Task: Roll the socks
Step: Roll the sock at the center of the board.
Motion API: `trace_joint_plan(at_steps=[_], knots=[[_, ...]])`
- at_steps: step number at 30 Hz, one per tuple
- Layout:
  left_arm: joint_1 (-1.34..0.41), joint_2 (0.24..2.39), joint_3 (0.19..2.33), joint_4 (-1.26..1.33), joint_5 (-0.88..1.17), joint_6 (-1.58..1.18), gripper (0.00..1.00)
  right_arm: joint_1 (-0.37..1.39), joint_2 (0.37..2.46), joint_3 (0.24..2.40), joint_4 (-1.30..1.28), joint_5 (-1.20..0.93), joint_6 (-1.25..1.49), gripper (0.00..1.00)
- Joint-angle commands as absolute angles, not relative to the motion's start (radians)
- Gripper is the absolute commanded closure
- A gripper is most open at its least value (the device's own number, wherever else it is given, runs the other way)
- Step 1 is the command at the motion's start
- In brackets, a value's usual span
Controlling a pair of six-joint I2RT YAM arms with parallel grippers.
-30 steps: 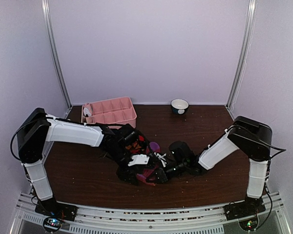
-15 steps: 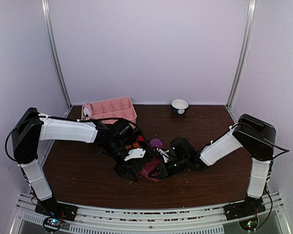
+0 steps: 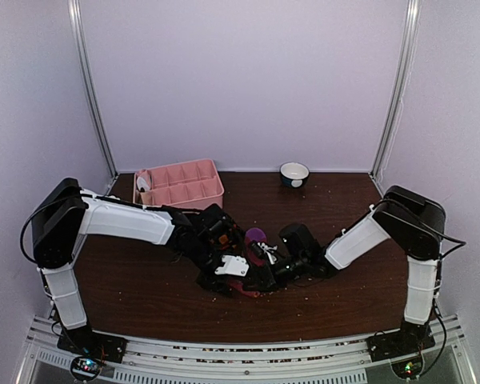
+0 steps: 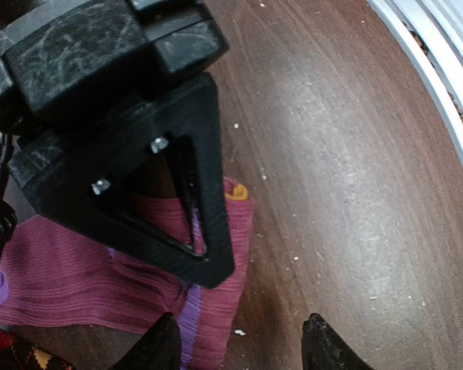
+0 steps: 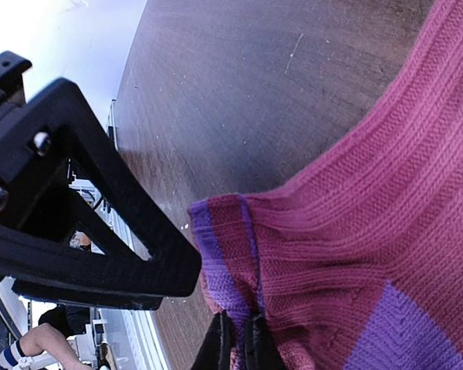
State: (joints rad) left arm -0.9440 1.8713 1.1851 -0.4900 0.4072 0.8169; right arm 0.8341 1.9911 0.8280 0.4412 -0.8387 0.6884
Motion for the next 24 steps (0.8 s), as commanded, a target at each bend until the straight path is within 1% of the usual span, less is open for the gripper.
trace_joint_plan(at_steps=[1,4,12,17,18,19,20,22,24], knots=[[-0.949,1.891,1.192,-0.409,0.356,0.849,0.45,0.829,2.103,0.769,0.169,-0.707,0.696,1.00],[-0.953,1.909,1.195,-0.410,0.350,0.856,0.48,0.825,2.103,0.770,0.174,-0.717,0.704,1.00],[-0.956,1.942,1.185,-0.453,0.340,0.885,0.61,0.810,2.091,0.756,0.202,-0.736,0.716,1.00],[-0.956,1.970,1.193,-0.440,0.311,0.870,0.73,0.809,2.085,0.756,0.214,-0.760,0.704,1.00],[-0.956,1.979,1.198,-0.445,0.308,0.870,0.77,0.809,2.076,0.751,0.219,-0.763,0.697,1.00],[-0.956,1.987,1.205,-0.453,0.307,0.870,0.81,0.810,2.064,0.743,0.233,-0.768,0.692,0.99],[-0.956,1.997,1.212,-0.460,0.307,0.868,0.85,0.810,2.049,0.734,0.244,-0.770,0.689,0.93],[-0.955,2.018,1.230,-0.487,0.304,0.868,0.89,0.809,2.009,0.719,0.250,-0.764,0.671,0.79],[-0.954,2.038,1.247,-0.519,0.305,0.869,0.93,0.809,1.983,0.707,0.246,-0.763,0.659,0.74]])
